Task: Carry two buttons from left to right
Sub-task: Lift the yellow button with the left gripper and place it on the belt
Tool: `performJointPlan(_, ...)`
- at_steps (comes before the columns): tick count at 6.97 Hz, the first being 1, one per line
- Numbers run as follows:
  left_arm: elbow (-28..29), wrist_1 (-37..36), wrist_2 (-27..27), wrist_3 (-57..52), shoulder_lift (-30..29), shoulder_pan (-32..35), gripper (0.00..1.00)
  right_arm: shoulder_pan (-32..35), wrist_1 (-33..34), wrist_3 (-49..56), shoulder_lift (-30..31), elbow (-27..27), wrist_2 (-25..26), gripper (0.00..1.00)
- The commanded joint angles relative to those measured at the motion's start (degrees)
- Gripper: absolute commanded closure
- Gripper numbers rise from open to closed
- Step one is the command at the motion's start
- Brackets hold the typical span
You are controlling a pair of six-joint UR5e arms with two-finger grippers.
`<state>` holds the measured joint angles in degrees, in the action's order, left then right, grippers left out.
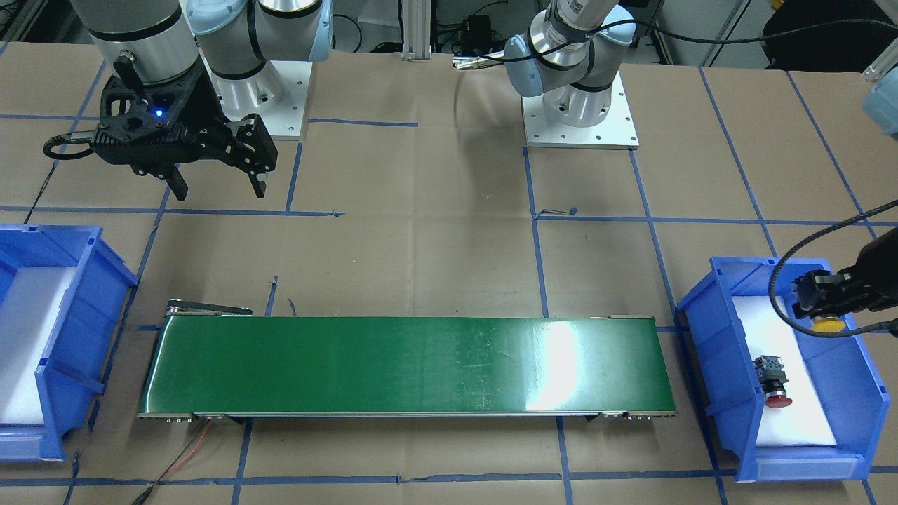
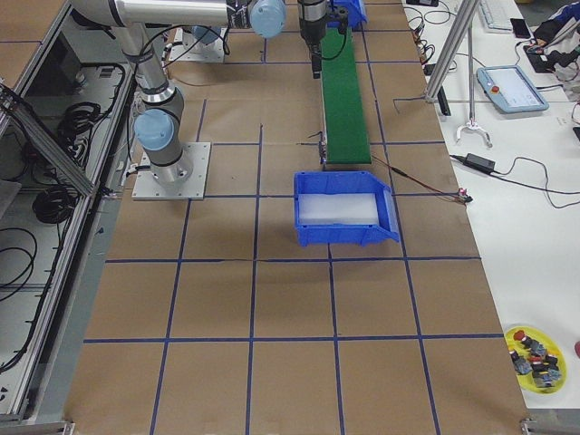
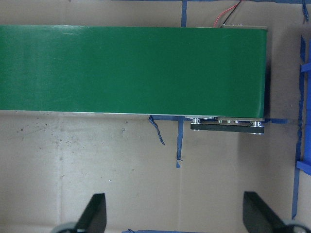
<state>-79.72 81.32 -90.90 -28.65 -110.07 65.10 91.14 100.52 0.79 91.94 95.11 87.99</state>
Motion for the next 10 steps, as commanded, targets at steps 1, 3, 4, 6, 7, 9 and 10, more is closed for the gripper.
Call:
performJointPlan(1,-0.6,0.1,0.2,9.9,-0.6,9.1,0.92,0.0,-0.1,0.0,0.1,0.0,0.0,0.00)
performJointPlan(3,-2.2,-0.7,0.2,21.0,-2.5,17.5,0.92,0.0,-0.1,0.0,0.1,0.1,0.4,0.00)
performJointPlan(4,-4.5,-3.7,0.3,21.3,-3.0,18.7,0.92,0.0,-0.2,0.0,0.1,0.2,0.6,0.00)
performJointPlan(6,-11.7,-16.8,-0.1,20.9,-3.9,18.9,0.91,0.0,-0.2,0.0,0.0,0.2,0.4,0.00)
performJointPlan(7,-13.0,-17.6,0.0,20.7,-3.9,18.9,0.91,0.0,-0.2,0.0,0.1,0.2,0.3,0.00)
performJointPlan(9,-13.1,-17.6,0.0,20.3,-4.5,18.9,0.73,0.0,0.0,0.0,0.1,0.1,0.0,0.00)
performJointPlan(10,-13.1,-17.7,0.1,20.1,-4.9,18.8,0.69,0.0,0.0,0.0,0.1,0.1,0.0,0.00)
